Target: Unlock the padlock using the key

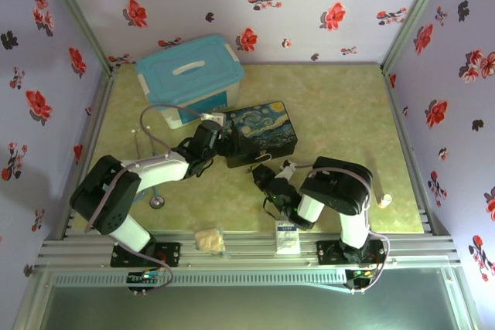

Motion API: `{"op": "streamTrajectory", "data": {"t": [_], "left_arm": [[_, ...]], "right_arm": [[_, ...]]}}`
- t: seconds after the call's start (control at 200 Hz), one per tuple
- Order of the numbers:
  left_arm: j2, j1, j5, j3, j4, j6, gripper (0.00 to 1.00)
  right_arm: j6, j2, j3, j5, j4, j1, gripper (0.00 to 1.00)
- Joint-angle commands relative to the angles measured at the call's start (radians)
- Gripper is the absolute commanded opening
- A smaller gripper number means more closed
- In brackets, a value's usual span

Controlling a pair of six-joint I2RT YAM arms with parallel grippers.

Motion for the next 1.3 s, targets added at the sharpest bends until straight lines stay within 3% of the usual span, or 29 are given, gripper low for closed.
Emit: {"op": "streamTrajectory", "data": {"t": [0.0, 0.305, 0.42, 0.615, 0.78, 1.05, 1.17, 1.295], "left_arm": [[0.048, 0.010, -0.043, -0.047, -0.177, 0.054, 0.69], [0.055, 0.010, -0.040, -0.070, -0.160, 0.053, 0.67], [0.054, 0.010, -0.041, -0.076, -0.157, 0.057, 0.67], [0.061, 0.011, -0.045, -0.072, -0.163, 0.050, 0.67], [0.040, 0.012, -0.037, -0.054, -0.185, 0.051, 0.67], [0.019, 0.011, -0.033, -0.024, -0.211, 0.049, 0.68], [0.015, 0.012, -0.032, -0.002, -0.233, 0.049, 0.70], [0.017, 0.013, -0.032, 0.040, -0.263, 0.059, 0.77]], "right_arm": [[-0.014, -0.057, -0.025, 0.100, 0.015, -0.008, 0.00], [-0.052, -0.079, -0.060, 0.118, 0.014, -0.041, 0.00], [-0.037, -0.080, -0.095, 0.024, 0.015, -0.124, 0.00], [-0.076, -0.110, -0.111, -0.018, 0.015, -0.146, 0.00], [-0.067, -0.133, -0.158, -0.226, 0.011, -0.211, 0.00], [-0.058, -0.168, -0.293, -0.530, -0.121, -0.413, 0.00], [-0.083, -0.180, -0.287, -0.676, -0.217, -0.490, 0.00], [-0.171, -0.229, -0.260, -0.864, -0.443, -0.612, 0.00]]}}
